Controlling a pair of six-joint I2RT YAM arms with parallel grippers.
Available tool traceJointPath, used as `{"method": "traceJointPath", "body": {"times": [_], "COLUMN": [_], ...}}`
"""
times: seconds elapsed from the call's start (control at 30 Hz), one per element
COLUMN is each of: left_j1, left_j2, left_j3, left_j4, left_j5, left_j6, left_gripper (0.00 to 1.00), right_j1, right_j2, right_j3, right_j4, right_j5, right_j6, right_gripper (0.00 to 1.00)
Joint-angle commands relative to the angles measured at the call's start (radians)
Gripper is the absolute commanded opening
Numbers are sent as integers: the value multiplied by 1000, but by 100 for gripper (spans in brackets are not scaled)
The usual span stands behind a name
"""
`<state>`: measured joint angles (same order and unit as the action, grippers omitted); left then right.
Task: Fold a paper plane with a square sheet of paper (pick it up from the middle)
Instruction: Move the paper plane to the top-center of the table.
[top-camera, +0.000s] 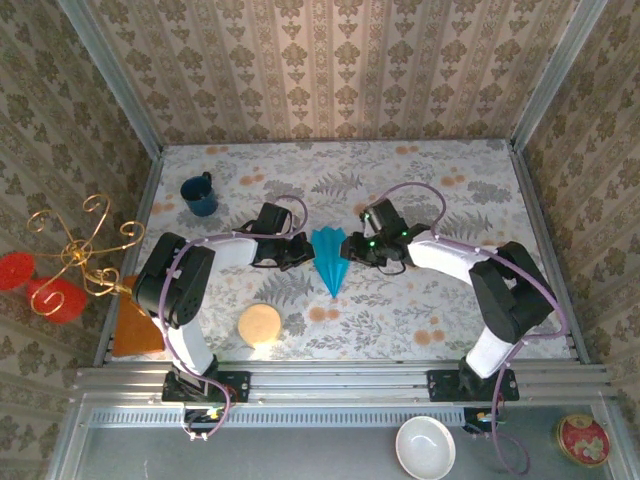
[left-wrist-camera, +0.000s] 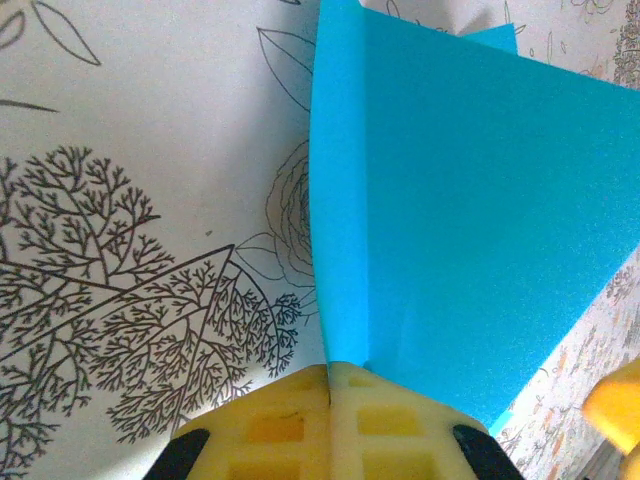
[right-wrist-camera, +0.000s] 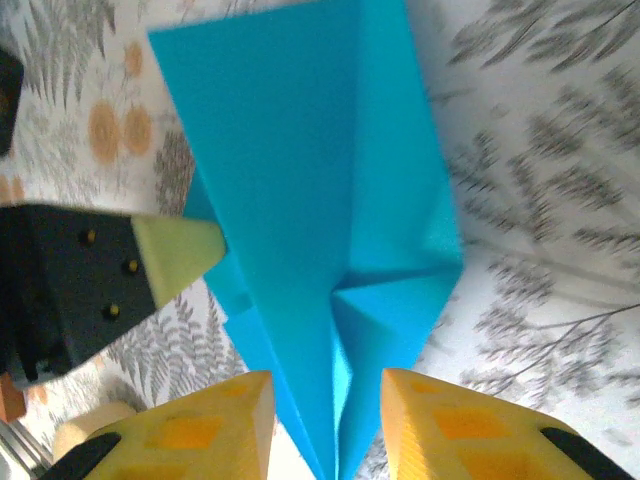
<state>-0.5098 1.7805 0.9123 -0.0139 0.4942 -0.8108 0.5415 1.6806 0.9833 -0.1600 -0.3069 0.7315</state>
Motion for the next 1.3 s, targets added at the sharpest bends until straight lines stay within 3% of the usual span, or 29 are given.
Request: {"method": "traceJointPath", "body": {"times": [0.0,0.7,1.07,1.27], "left_j1": [-4,-4,-6,-7], "left_j2": [-4,-18,-45,-55], "left_j3": [20,22,20,20], "left_j4": [-14,-18,-7,-6], "left_j5": [17,27,52,63], "left_j6": [25,22,9,7], "left_gripper": [4,4,4,5], "right_j1": [27,86,159,164], "right_j2": [34,149,208,225], "right_j3": [31,127,235,255], "right_j4": [-61,-85,-243,-266], "right_j5": [32,-10,153,171], "right_j6": [-21,-64,-140,-146], "right_gripper": [35,42,55,54]}}
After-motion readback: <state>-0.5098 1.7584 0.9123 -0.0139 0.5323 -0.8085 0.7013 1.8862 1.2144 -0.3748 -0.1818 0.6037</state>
